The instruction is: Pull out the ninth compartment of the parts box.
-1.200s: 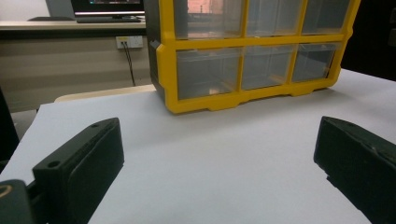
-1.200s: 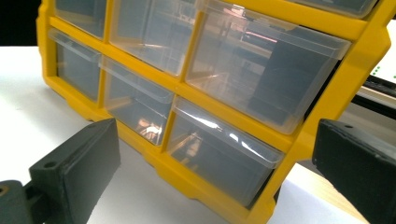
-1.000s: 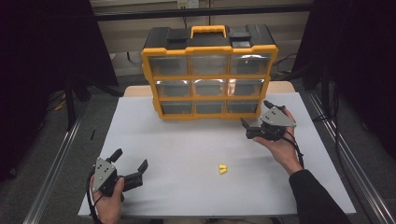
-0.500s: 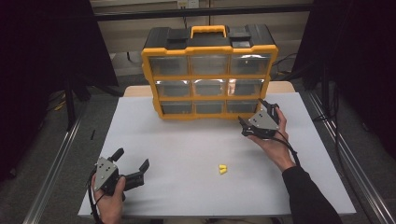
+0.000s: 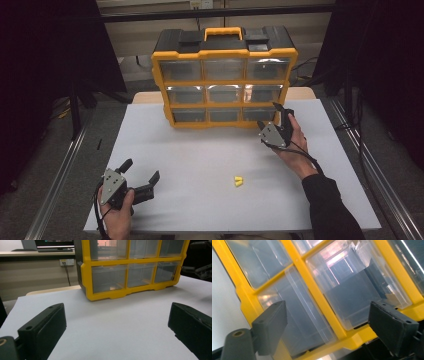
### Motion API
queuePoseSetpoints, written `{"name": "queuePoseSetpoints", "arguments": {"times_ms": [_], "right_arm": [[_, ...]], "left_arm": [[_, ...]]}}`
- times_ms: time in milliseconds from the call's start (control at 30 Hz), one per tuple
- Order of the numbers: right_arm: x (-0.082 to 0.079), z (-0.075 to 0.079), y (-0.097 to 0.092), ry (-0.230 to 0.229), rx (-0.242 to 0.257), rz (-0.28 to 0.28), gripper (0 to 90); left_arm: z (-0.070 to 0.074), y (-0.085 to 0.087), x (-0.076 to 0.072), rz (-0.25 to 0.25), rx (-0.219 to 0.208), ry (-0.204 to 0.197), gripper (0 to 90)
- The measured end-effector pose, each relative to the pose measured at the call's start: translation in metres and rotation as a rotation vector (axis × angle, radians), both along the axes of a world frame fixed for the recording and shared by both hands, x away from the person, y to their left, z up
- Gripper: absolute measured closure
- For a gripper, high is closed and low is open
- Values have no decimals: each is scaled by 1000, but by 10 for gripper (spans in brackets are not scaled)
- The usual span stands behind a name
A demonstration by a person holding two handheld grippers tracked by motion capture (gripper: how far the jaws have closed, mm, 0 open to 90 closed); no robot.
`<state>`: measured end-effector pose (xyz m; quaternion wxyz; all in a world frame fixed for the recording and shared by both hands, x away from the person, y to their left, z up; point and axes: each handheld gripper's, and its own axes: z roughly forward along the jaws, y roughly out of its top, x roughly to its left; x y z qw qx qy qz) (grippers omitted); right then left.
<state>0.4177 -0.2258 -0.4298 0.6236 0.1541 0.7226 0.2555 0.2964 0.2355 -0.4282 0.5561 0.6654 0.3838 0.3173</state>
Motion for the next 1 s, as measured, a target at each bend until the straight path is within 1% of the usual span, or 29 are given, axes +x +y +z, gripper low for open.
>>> {"name": "queuePoseSetpoints", "arguments": {"times_ms": [33, 67, 100, 133, 167, 200, 233, 267, 333, 400, 433, 467, 533, 567, 600, 667, 700, 733, 767, 800, 900, 933, 967, 1000], "right_arm": [[2, -3, 0, -12, -34, -6, 196], [3, -4, -1, -21, -60, -13, 206], [3, -4, -1, -21, -60, -13, 206], [6, -5, -2, -38, -129, -16, 234], [7, -6, -2, -47, -152, -22, 244], [7, -6, -2, -47, -152, -22, 244], [8, -6, -2, -53, -182, -24, 254], [10, -7, -3, -63, -202, -28, 280], [10, -8, -3, -59, -204, -31, 283], [12, -11, -5, -71, -261, -45, 355], [12, -12, -6, -77, -280, -47, 400], [12, -12, -6, -87, -313, -39, 419], [12, -14, -7, -82, -306, -36, 429], [13, -14, -7, -82, -314, -46, 455], [13, -14, -7, -87, -334, -45, 477], [15, -16, -7, -82, -342, -38, 500], [15, -17, -7, -79, -371, -38, 556], [16, -17, -6, -72, -375, -33, 560], [16, -19, -6, -69, -374, -39, 562], [16, -19, -5, -74, -392, -40, 558], [17, -20, -5, -69, -399, -45, 573], [19, -22, -4, -60, -413, -48, 597], [19, -22, -4, -60, -413, -48, 597], [21, -25, -5, -50, -419, -51, 627]], "left_arm": [[0, 0, 0, -1, -6, 1, 18], [0, 0, 0, 0, -1, -1, 18], [0, 0, 0, 0, -1, -1, 18], [0, 0, 0, 1, -2, 0, 18], [0, 0, 0, 1, -1, 0, 18], [0, 0, 0, 1, -1, 0, 18], [0, 1, 0, 1, 0, -1, 18], [0, 1, 0, 0, 4, -1, 18], [0, 1, 0, 0, 4, -2, 18], [0, 1, 0, 0, 4, 0, 18], [0, 1, 0, 0, 4, 0, 18], [0, 1, 0, -2, 4, 0, 18], [0, 1, 0, -2, 3, 1, 18], [0, 1, 0, -1, 2, 1, 18], [0, 0, 0, -2, 1, 0, 18], [0, 0, 0, -3, 2, 0, 18], [0, 0, 0, -4, 5, -1, 19], [0, 0, 0, -4, 5, -1, 19], [0, 0, 0, -4, 2, -1, 18], [-1, 0, 0, -5, -1, -1, 18], [0, 0, 0, -9, 2, -3, 19], [0, 0, 0, -11, 5, -4, 19], [0, 0, 0, -11, 5, -4, 19], [0, 0, 0, -10, 4, -3, 19]]}}
